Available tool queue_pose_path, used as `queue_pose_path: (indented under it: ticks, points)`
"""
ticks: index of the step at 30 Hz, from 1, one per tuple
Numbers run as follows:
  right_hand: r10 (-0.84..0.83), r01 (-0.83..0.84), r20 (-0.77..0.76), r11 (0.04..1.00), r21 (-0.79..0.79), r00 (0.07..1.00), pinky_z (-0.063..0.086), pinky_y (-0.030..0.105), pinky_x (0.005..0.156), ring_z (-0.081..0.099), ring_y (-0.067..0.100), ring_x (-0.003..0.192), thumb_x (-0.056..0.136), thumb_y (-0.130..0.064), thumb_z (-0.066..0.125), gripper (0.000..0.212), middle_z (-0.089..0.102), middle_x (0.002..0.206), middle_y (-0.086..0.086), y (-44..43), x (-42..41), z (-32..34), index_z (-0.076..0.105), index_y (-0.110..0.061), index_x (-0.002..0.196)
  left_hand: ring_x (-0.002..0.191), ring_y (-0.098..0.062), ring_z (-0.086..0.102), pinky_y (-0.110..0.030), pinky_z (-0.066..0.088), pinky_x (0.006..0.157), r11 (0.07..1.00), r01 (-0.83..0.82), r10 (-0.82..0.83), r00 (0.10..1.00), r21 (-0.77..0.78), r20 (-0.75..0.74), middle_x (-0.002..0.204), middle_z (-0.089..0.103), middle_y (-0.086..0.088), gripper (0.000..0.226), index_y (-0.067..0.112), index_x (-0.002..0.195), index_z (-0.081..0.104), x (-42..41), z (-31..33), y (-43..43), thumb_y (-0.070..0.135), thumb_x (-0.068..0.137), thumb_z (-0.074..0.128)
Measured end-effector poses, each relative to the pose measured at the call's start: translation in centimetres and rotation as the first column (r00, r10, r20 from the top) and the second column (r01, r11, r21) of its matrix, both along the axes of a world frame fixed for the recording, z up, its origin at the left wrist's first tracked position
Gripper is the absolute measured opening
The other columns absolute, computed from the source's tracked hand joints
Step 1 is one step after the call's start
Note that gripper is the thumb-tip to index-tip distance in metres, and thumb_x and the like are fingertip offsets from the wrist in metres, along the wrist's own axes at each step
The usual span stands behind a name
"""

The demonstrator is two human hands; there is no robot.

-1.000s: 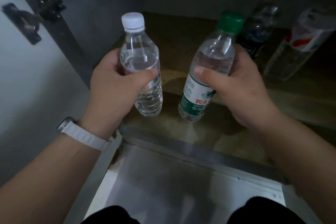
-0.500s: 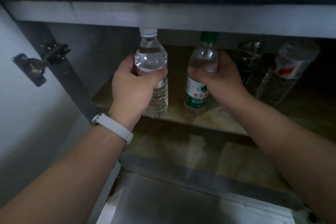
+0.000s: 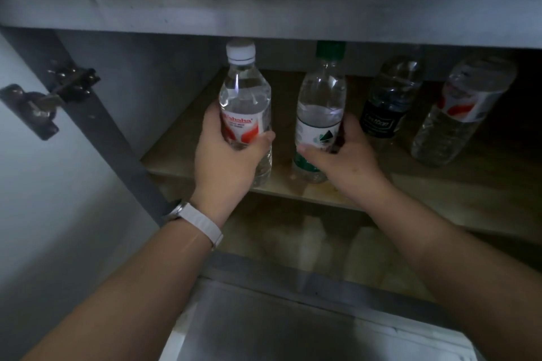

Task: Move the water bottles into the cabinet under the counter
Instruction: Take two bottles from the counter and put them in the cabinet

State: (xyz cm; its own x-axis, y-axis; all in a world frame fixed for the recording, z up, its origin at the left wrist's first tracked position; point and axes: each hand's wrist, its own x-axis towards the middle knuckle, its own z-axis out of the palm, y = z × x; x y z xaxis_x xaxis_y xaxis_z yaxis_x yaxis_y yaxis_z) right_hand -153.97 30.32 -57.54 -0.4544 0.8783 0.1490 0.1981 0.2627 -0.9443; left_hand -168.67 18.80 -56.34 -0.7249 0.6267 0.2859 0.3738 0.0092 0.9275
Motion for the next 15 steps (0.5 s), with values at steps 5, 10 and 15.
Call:
queue_pose_path:
  ticks: [5, 10, 15]
  points:
    - [-0.013, 0.01, 0.103, 0.999, 0.031, 0.995, 0.042, 0.004, 0.075, 0.053, -0.019, 0.086, 0.071, -0.031, 0.086, 0.064, 0.051, 0.099, -0.032, -0.7, 0.6, -2.0, 0.044, -0.036, 0.119, 0.107, 0.007, 0.06, -0.01, 0.046, 0.08, 0.997, 0.02, -0.022, 0.999, -0.069, -0.03, 0.112, 0.061, 0.03, 0.071, 0.05, 0.124, 0.04, 0.7, -3.0, -0.9, 0.026, 0.076, 0.086]
    - [-0.076, 0.067, 0.125, 0.995, 0.075, 0.989, 0.047, 0.026, 0.083, 0.057, 0.004, 0.099, 0.071, -0.033, 0.086, 0.062, 0.057, 0.108, -0.018, -0.3, 0.0, -2.7, 0.05, -0.029, 0.121, 0.106, 0.006, 0.064, -0.016, 0.051, 0.084, 0.999, -0.015, 0.013, 0.998, -0.039, -0.06, 0.113, 0.065, 0.029, 0.068, 0.042, 0.13, 0.049, 0.1, -4.5, -0.8, 0.027, 0.075, 0.086]
    - [-0.113, 0.097, 0.166, 0.99, 0.104, 0.98, 0.051, 0.034, 0.087, 0.057, 0.009, 0.102, 0.071, -0.037, 0.085, 0.059, 0.06, 0.112, -0.014, 1.2, -1.6, -2.6, 0.047, -0.031, 0.115, 0.101, 0.006, 0.063, -0.016, 0.052, 0.083, 0.998, -0.035, 0.032, 0.997, -0.047, -0.074, 0.107, 0.065, 0.028, 0.064, 0.042, 0.128, 0.05, -1.5, -4.3, 0.4, 0.029, 0.076, 0.086]
